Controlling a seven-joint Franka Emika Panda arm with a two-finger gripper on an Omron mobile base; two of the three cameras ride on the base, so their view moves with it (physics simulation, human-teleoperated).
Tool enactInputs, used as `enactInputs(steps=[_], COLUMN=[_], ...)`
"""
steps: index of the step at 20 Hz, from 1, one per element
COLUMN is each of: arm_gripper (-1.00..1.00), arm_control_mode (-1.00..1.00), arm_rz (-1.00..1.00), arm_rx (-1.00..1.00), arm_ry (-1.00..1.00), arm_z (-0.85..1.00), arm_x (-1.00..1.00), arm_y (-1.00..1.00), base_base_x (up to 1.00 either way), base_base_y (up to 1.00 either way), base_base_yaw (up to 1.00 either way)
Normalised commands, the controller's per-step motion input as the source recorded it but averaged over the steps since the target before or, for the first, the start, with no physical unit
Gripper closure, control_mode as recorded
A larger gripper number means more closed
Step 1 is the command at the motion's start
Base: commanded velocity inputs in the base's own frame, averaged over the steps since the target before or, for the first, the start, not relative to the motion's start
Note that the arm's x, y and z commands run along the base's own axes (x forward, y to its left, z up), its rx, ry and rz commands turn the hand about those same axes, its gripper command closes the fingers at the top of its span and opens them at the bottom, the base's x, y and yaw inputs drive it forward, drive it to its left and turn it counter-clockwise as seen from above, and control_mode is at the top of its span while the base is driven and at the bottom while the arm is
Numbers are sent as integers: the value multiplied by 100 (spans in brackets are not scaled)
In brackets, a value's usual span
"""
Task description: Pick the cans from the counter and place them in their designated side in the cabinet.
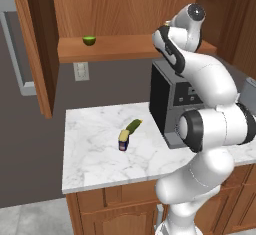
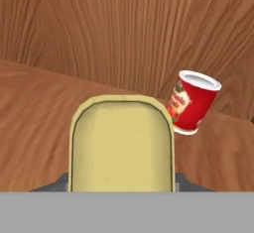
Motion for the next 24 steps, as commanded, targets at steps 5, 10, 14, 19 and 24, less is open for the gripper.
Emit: enactInputs(steps=[5,10,14,19,24], arm_gripper=[100,100,100,100,100], arm_control_mode=[-100,-100,-100,-100,-100], arm_rz=[0,0,0,0,0], arm_rx=[0,0,0,0,0], arm_ry=[5,4,2,1,1], arm_z=[-13,-16,-21,-21,-20], arm_x=[26,25,23,22,19], arm_y=[0,0,0,0,0], base_base_x=[0,0,0,0,0], base_base_y=[0,0,0,0,0], base_base_yaw=[0,0,0,0,0])
